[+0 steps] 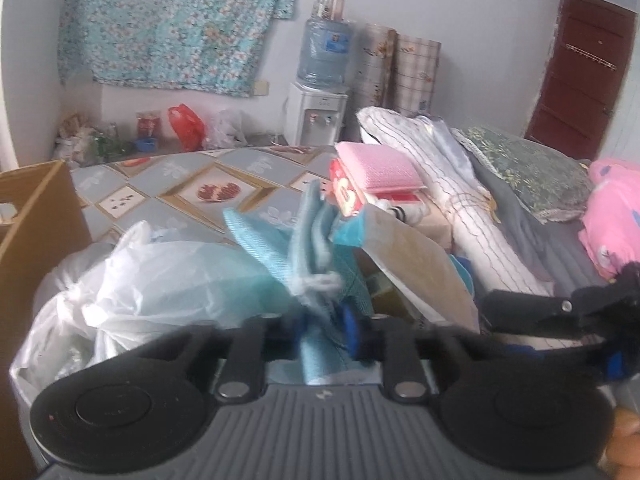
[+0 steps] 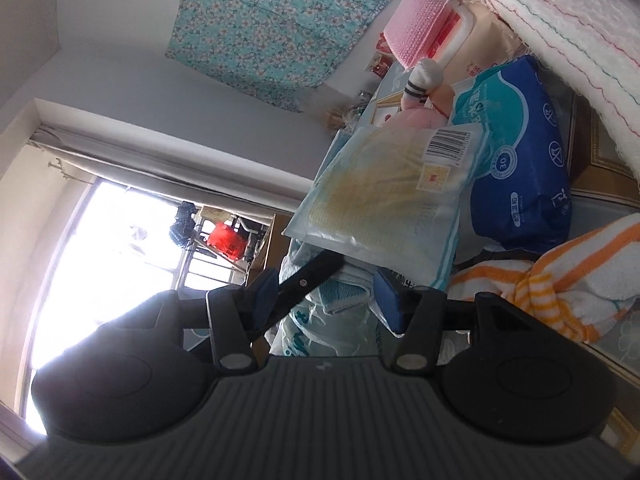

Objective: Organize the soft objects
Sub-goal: 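Close the right gripper on the folded light blue towel, then lift the towel with the right gripper and lower it into the cardboard box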

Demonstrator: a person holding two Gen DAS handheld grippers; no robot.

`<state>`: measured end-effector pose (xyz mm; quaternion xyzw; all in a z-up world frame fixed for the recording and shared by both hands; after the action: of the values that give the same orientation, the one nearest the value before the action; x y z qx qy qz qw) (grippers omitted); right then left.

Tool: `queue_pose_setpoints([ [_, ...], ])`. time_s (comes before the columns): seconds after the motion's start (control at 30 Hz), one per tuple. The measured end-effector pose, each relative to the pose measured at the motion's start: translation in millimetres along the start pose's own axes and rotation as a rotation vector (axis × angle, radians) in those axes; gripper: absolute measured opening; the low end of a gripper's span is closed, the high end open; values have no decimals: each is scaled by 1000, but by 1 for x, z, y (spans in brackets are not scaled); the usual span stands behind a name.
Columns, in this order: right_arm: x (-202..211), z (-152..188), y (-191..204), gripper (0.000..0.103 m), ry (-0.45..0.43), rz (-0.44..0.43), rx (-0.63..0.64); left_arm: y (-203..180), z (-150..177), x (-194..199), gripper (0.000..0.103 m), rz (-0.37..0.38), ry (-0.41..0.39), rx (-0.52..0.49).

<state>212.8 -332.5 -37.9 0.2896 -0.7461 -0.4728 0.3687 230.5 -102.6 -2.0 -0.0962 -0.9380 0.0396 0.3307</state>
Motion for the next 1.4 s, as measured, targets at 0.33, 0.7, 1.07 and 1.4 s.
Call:
queue_pose_setpoints([
  [0.33,-8,18,14,54,53,-13,67,17,20,55,12,22,-20,9],
  [0.7,-62,54,20,54,159,94,104,20,63,84,13,59,-8,-100],
  [1.07,-79,55,17,54,158,156,85,16,55,73,57,89,14,-118],
  [1.4,-65,53,11,38,142,115,43,16,47,65,11,32,18,-92],
])
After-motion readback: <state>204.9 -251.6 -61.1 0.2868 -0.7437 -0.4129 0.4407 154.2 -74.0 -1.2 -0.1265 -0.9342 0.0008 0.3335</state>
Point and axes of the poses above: each gripper's, at about its wrist camera, not at the fingertips, and x roughly against the way its jaws point, y to its left, z to its underside, the point moved 4 cm from there along -x, roughly the way its jaws point, and after that the axes turned 3 degrees about -y, right-handed, at the moved point
